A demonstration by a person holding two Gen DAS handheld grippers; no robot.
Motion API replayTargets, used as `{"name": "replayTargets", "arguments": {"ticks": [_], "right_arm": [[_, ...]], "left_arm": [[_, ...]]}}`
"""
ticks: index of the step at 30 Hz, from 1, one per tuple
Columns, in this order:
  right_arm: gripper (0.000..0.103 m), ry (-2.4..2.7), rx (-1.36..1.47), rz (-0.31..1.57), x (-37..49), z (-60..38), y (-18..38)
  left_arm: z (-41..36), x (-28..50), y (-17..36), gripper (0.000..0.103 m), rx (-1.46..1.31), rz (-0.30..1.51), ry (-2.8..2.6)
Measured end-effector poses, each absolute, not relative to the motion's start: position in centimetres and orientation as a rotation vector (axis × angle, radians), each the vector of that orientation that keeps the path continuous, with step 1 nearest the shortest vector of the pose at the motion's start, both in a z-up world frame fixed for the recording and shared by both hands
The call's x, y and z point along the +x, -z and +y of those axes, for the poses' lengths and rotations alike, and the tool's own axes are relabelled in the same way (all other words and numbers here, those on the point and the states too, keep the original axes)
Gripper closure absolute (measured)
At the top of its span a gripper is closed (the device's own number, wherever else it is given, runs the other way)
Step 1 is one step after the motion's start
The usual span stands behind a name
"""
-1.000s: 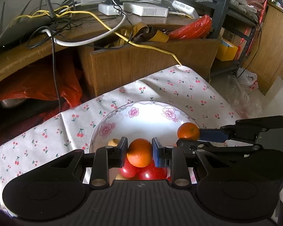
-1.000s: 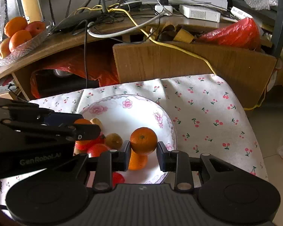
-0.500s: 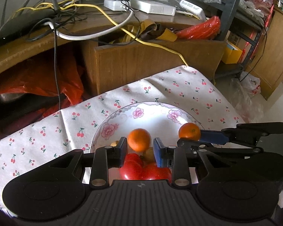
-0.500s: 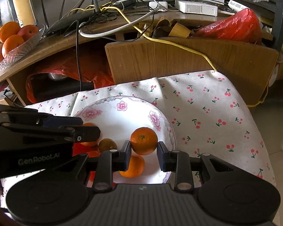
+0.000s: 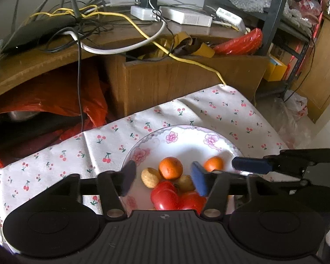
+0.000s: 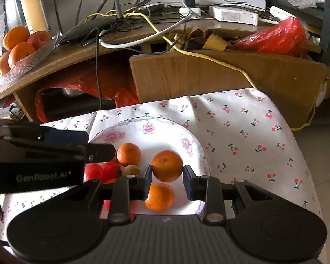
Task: Organize fruits
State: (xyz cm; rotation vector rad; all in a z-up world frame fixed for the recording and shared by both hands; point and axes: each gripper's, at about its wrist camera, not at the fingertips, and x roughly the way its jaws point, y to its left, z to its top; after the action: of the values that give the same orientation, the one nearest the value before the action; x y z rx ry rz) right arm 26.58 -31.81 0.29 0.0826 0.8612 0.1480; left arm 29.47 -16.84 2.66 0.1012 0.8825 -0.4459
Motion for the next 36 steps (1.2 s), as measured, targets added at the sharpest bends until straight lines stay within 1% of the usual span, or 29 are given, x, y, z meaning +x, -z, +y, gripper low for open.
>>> {"name": "replayTargets", "arguments": {"ticks": [2, 7, 14, 26, 29, 34, 36], "right_arm": [[0.071, -0.166, 0.077, 0.859, 26.4, -31.4, -0.4], [0.071, -0.177, 0.030, 0.858, 26.0, -30.2, -0.4], [0.071, -0.132, 0.050, 0.873, 24.8, -30.9, -0.6], [0.071, -0.090, 0.086, 0.864, 22.3, -31.3, -1.6], [0.071, -0.082, 0.095, 0.868, 21.6, -31.2, -1.5], [0.070, -0.066, 0.119, 0.870, 20.5, -31.3, -1.6], [0.070, -0.062, 0.126, 0.868, 20.0, -31.3, -1.7]], "left_arm": [[-17.0, 29.2, -2.8, 0.038, 0.117, 0.874, 0.447], [-16.8, 28.7, -3.0, 0.036, 0.144, 0.862, 0.432], [-15.6, 28.1, -3.2, 0.035, 0.126, 0.867, 0.402], [-15.4, 24.7, -2.8, 0.032, 0.169, 0.877, 0.399], [-15.3, 24.0, -2.9, 0.029, 0.166, 0.878, 0.398], [-15.0, 22.9, -3.1, 0.019, 0.162, 0.875, 0.387], [-14.9, 22.5, -3.2, 0.019, 0.163, 0.871, 0.382]]}}
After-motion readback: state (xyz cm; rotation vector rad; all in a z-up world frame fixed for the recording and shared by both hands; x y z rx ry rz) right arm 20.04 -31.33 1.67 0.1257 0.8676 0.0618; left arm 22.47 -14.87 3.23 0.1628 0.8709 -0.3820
